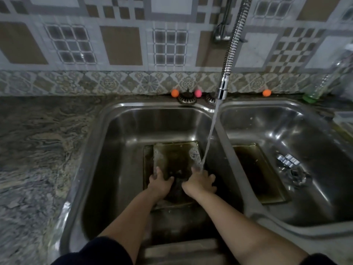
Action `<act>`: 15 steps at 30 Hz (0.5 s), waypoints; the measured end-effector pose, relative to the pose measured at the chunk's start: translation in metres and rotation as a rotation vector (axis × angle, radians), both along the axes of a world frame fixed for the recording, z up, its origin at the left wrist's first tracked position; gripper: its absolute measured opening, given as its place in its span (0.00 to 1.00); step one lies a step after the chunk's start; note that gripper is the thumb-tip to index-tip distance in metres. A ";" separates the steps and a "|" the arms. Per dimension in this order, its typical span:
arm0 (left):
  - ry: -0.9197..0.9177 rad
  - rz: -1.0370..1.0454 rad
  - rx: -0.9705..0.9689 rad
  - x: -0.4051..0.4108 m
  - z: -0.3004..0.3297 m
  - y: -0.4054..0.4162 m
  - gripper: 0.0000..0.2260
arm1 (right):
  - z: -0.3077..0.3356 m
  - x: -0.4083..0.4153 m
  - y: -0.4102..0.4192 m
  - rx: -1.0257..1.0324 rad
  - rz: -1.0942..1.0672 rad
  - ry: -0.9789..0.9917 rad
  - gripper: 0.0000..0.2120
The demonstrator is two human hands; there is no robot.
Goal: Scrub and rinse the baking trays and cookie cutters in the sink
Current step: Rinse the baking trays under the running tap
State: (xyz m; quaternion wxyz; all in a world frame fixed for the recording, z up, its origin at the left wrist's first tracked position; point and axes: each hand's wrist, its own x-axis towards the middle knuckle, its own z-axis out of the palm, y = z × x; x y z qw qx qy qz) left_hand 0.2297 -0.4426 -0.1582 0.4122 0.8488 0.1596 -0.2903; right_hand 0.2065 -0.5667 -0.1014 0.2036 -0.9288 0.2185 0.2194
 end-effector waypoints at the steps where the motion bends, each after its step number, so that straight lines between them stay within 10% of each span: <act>1: 0.002 0.011 -0.031 0.001 -0.001 0.002 0.35 | 0.001 0.000 0.002 -0.007 0.005 -0.012 0.32; 15: 0.015 0.026 -0.142 0.006 -0.009 0.024 0.35 | 0.006 0.001 -0.011 0.449 -0.195 -0.223 0.30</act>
